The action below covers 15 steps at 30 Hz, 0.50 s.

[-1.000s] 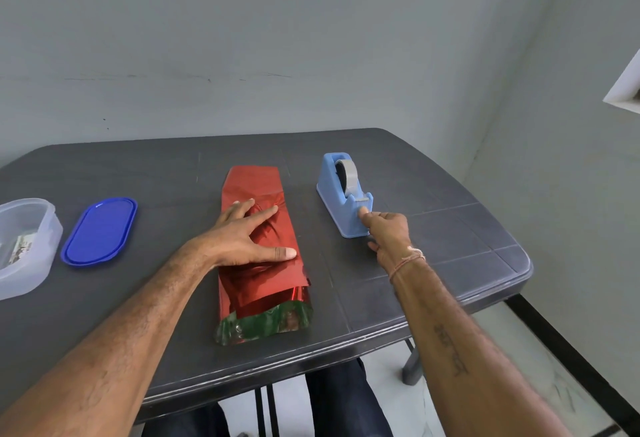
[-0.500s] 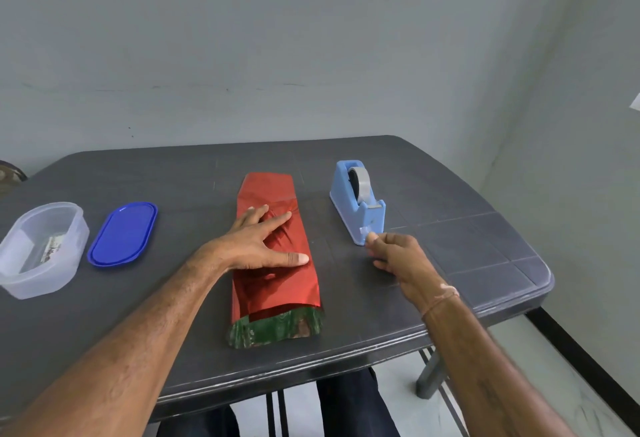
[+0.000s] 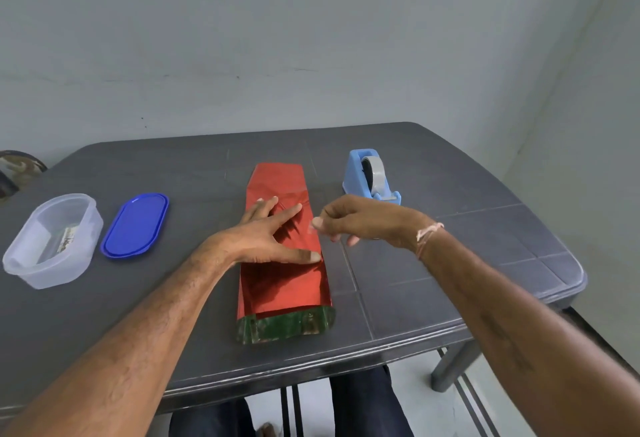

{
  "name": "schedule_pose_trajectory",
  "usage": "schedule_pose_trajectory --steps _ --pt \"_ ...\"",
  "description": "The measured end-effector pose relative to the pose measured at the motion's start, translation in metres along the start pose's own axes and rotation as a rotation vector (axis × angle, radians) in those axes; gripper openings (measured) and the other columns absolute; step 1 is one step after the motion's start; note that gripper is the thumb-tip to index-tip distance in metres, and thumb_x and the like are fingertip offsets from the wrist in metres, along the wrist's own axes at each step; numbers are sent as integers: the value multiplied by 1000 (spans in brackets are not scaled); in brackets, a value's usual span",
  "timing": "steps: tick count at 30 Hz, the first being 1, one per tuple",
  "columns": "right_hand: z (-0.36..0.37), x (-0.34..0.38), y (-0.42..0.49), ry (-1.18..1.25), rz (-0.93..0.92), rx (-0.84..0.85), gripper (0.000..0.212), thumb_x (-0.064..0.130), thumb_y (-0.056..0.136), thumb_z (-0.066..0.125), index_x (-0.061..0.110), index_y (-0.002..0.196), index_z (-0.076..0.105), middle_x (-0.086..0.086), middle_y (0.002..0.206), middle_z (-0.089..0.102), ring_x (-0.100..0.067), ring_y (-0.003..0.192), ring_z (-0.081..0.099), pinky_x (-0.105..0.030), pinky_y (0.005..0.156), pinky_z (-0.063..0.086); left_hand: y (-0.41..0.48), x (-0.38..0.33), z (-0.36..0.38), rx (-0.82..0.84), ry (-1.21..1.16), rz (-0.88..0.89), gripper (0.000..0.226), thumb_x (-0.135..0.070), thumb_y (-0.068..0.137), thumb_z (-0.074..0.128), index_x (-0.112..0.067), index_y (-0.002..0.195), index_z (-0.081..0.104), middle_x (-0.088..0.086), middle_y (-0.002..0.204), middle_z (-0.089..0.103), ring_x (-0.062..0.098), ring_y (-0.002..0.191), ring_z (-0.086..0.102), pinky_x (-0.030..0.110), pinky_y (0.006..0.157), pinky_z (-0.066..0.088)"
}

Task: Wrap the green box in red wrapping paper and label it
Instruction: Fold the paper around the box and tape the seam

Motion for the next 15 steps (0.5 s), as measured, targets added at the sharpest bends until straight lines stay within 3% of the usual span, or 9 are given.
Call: schedule_pose_trajectory --steps 4,10,13,15 --pt "-3 16 6 -210 23 81 29 48 101 58 27 82 63 6 84 60 -5 74 54 -28 77 49 2 0 1 15 13 -4 144 -98 36 67 -56 158 4 -16 167 -26 10 150 -33 54 126 -7" --pt "-2 23 9 -273 43 127 29 45 103 57 28 79 60 13 76 56 -3 69 51 -24 72 44 -3 -4 1 13 17 -1 139 -92 43 69 -53 159 3 -14 167 -27 12 151 -33 53 125 -6" --pt "-1 24 10 -292 47 137 26 45 103 57 27 83 62 12 78 57 -3 72 53 -26 77 46 -3 -3 1 14 29 -3 138 -92 45 68 -52 159 2 -14 167 -27 12 151 -33 53 125 -5" --pt "-1 23 11 -294 60 143 26 47 102 58 25 92 66 10 82 59 -6 81 57 -33 89 51 -2 -3 1 16 40 -9 138 -92 45 68 -53 159 1 -14 167 -27 13 151 -33 55 125 -5"
Point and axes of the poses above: each hand's wrist, its own y-axis towards the middle knuckle, its own z-axis out of the palm, x = y × z, the point moved 1 cm from there along y, towards the middle knuckle
